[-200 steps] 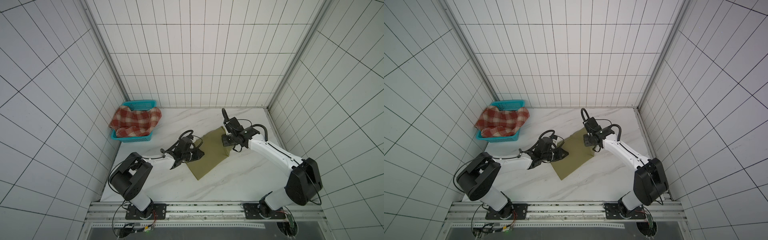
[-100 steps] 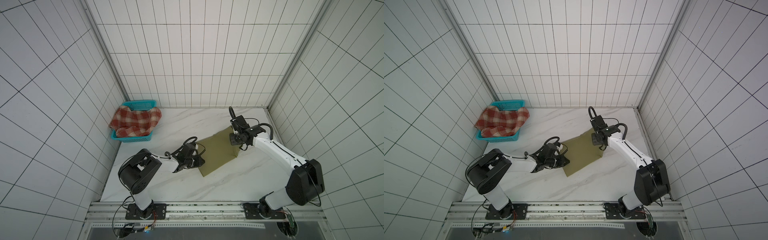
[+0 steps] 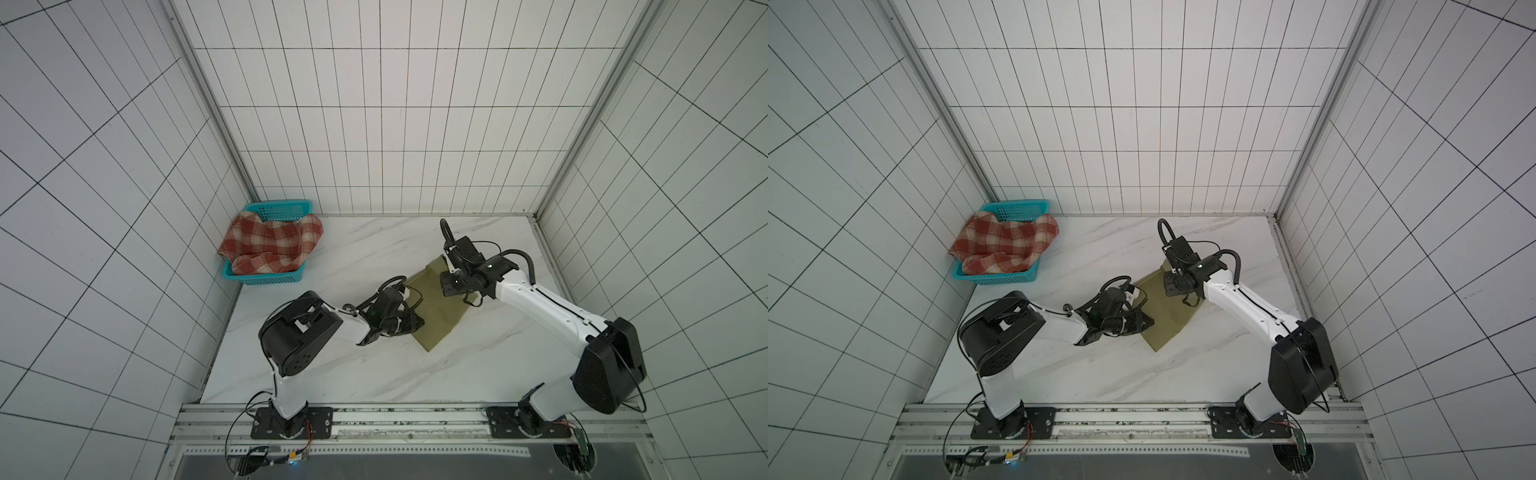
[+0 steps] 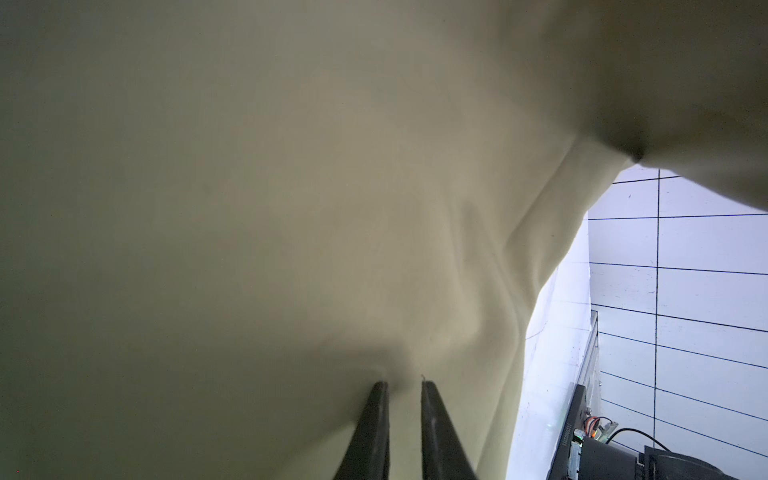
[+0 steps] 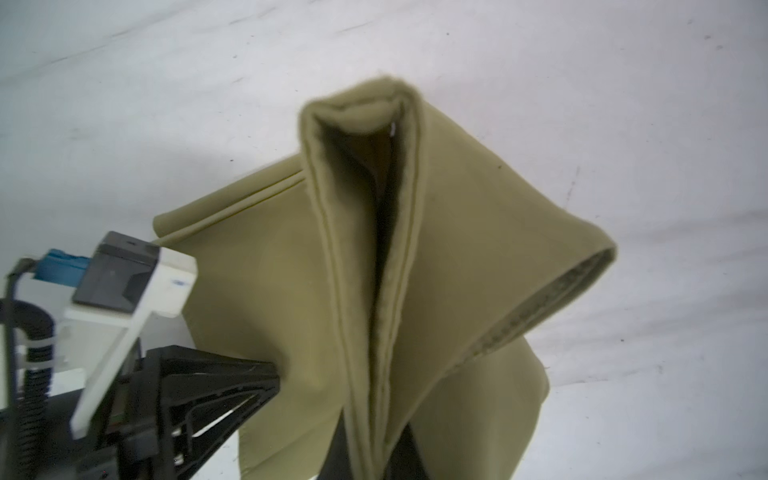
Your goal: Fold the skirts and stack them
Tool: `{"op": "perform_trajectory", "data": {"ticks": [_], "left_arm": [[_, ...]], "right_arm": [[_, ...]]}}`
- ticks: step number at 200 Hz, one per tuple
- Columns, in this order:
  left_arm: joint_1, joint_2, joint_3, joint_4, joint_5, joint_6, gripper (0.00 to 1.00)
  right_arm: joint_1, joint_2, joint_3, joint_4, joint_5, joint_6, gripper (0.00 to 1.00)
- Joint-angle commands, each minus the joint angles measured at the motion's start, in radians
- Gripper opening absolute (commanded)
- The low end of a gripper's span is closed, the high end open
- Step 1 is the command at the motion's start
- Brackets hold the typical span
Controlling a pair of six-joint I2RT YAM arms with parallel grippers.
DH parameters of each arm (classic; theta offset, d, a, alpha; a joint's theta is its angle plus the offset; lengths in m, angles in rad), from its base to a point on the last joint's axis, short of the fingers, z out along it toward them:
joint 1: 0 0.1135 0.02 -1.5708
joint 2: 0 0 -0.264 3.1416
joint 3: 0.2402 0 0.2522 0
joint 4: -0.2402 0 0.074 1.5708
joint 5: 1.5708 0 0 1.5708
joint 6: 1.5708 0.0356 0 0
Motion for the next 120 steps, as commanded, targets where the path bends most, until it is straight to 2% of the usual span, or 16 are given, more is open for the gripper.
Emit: {"op": "perform_trajectory", "data": {"ticks": [1,57,97,120], "left_arm": [[-0.009,0.044,-0.007,-0.023,-0.022,-0.016,0.17],[-0.011,0.059,-0.015,0.005,-0.020,-0.035,0.17],[-0.011,0.007,-0.019,-0.026,-0.031,-0.023,0.17],[-0.010,-0.029,-0.020,-0.054,-0.034,-0.014,0.17]], "right_arm": [[0.030,-0.012,-0.076,0.095,-0.083,0.062,0.00],[0.072,0.032,-0.162,0.169,-0.112,0.089,0.00],[0.069,0.029,-0.103,0.113,0.012,0.042,0.00],[0.069,0.031,-0.068,0.097,0.013,0.027,0.00]]}}
